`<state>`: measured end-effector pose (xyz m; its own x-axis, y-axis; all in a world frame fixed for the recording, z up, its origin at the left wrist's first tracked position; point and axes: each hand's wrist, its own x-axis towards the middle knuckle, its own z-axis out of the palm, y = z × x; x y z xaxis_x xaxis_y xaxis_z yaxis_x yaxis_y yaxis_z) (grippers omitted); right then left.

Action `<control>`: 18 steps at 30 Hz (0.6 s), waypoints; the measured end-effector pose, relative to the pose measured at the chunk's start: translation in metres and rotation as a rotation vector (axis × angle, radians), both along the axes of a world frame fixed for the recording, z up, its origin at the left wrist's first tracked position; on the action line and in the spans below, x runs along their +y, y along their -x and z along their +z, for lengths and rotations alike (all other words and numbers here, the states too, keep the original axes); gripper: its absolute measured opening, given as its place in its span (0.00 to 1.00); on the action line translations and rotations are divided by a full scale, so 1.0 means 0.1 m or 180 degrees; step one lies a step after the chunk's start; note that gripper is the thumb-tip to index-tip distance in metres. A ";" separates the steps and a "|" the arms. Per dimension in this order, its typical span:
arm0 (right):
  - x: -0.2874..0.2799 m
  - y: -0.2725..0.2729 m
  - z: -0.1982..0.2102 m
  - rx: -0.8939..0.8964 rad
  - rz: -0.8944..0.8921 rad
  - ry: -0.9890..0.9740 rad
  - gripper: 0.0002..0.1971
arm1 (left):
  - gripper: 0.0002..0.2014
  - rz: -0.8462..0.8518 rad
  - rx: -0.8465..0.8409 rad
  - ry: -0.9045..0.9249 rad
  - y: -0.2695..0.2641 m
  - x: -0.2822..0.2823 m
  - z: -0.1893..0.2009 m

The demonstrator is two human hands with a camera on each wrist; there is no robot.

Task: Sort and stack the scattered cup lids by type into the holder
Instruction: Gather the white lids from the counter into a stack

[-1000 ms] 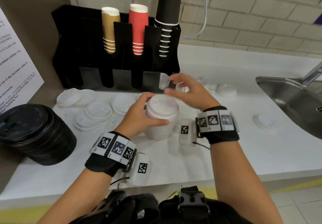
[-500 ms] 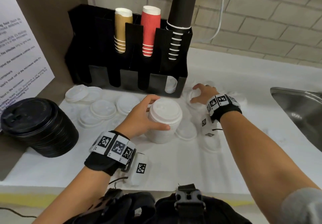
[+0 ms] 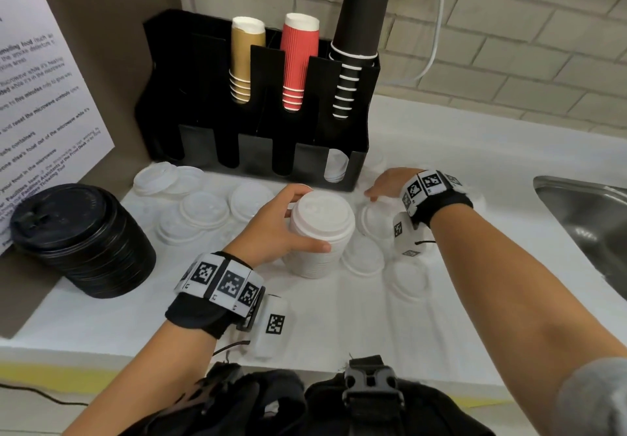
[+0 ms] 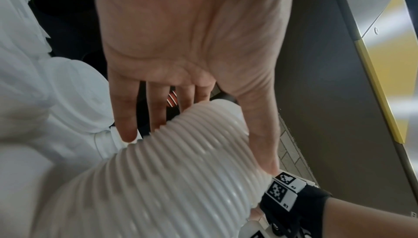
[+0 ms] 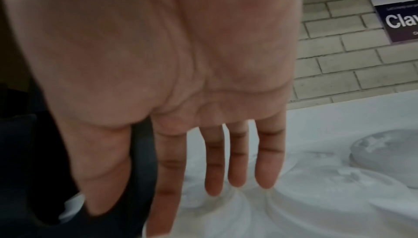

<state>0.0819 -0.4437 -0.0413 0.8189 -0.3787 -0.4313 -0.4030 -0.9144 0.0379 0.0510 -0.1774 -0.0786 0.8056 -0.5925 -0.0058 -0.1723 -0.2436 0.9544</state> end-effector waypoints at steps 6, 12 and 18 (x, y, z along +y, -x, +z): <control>0.00 -0.06 -0.01 -0.0234 -0.0062 0.0116 0.29 | 0.41 0.0019 0.0019 -0.0012 -0.01 -0.01 -0.01; 0.02 -0.16 -0.09 0.0173 0.0132 0.0524 0.33 | 0.39 0.0026 0.0025 0.0010 -0.02 -0.02 -0.02; -0.04 -0.14 -0.18 -0.0067 0.0091 0.0171 0.34 | 0.38 -0.0005 0.0019 0.0004 -0.03 -0.02 0.00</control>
<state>0.0955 -0.4475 -0.0591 0.8384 -0.3773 -0.3934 -0.3781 -0.9224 0.0790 0.0540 -0.1791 -0.0789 0.8047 -0.5937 -0.0097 -0.1671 -0.2421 0.9557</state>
